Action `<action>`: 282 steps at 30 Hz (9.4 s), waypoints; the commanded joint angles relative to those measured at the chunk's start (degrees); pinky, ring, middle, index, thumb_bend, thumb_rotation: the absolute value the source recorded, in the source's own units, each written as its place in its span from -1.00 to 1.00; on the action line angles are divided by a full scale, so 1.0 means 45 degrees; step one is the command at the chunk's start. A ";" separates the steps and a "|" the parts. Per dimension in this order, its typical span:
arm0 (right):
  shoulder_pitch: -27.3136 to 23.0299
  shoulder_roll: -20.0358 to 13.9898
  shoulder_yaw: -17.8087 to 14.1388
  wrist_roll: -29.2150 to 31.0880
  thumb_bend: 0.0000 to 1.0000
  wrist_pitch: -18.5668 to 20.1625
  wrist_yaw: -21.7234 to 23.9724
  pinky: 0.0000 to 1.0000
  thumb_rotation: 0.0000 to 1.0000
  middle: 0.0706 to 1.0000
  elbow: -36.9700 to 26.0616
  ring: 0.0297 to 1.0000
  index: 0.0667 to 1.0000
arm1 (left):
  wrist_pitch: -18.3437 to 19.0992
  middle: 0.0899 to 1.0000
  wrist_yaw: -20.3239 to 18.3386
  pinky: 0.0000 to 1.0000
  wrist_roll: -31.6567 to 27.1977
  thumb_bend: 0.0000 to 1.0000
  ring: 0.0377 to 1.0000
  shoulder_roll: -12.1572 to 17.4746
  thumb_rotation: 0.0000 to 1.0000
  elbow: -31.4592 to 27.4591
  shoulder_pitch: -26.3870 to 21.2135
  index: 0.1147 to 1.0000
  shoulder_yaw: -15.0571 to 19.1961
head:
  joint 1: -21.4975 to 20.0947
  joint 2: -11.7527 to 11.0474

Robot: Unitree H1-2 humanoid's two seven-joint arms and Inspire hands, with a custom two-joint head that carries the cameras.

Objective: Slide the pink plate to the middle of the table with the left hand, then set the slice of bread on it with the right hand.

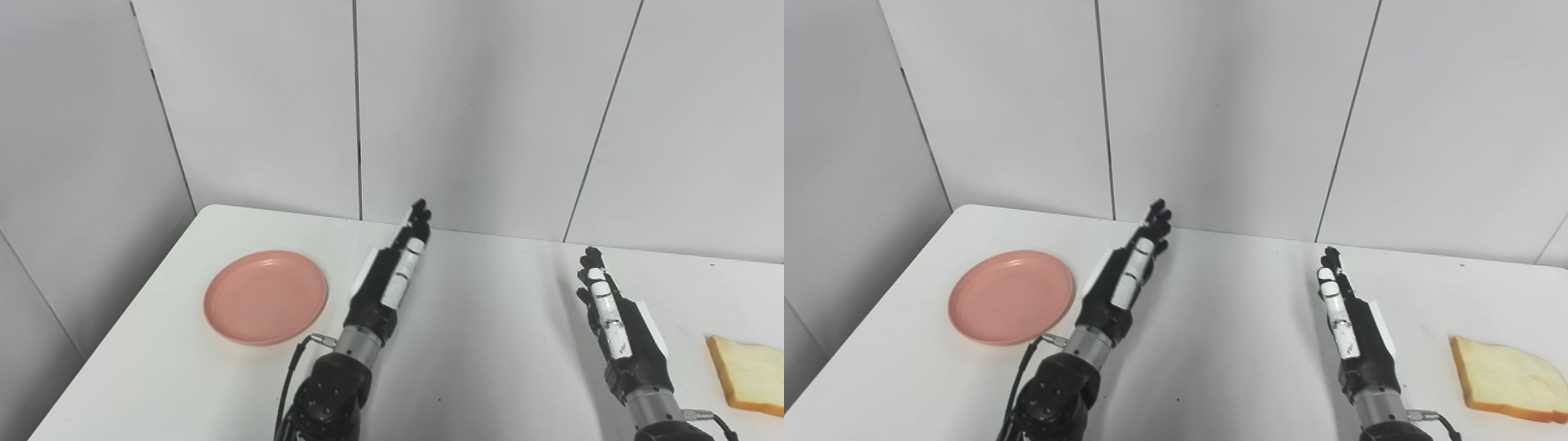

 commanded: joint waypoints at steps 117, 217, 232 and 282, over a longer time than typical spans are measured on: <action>-0.0263 -0.0089 -0.0083 0.0151 -0.81 0.0844 -0.0150 1.00 1.00 1.00 -0.1257 1.00 1.00 | -0.2296 0.98 0.0005 0.99 -0.6542 0.08 0.97 0.4940 1.00 1.0772 -0.3143 0.98 0.6616 | 0.0486 0.0381; -0.0116 0.0963 0.1255 -0.2351 -0.55 -0.0777 -0.0906 0.97 1.00 1.00 0.0267 0.99 1.00 | 0.2777 1.00 -0.3087 1.00 -0.4703 0.03 1.00 0.1727 1.00 0.3361 -0.0502 1.00 0.0672 | -0.5467 0.0302; -0.0381 0.0980 0.0841 -0.2333 -0.53 -0.0931 -0.1114 0.96 1.00 1.00 0.0431 1.00 1.00 | 0.2325 1.00 -0.1858 1.00 -0.3957 0.08 1.00 0.1349 1.00 0.2013 -0.0157 1.00 0.1184 | -0.5688 0.0271; -0.3561 -0.9811 0.1038 -0.7571 1.00 0.2395 0.8484 0.72 -0.32 1.00 -0.2908 0.92 1.00 | -0.0706 0.95 -0.3258 0.98 -0.4821 0.15 0.96 0.2810 1.00 0.3046 0.0112 0.96 0.2044 | -1.0739 0.0297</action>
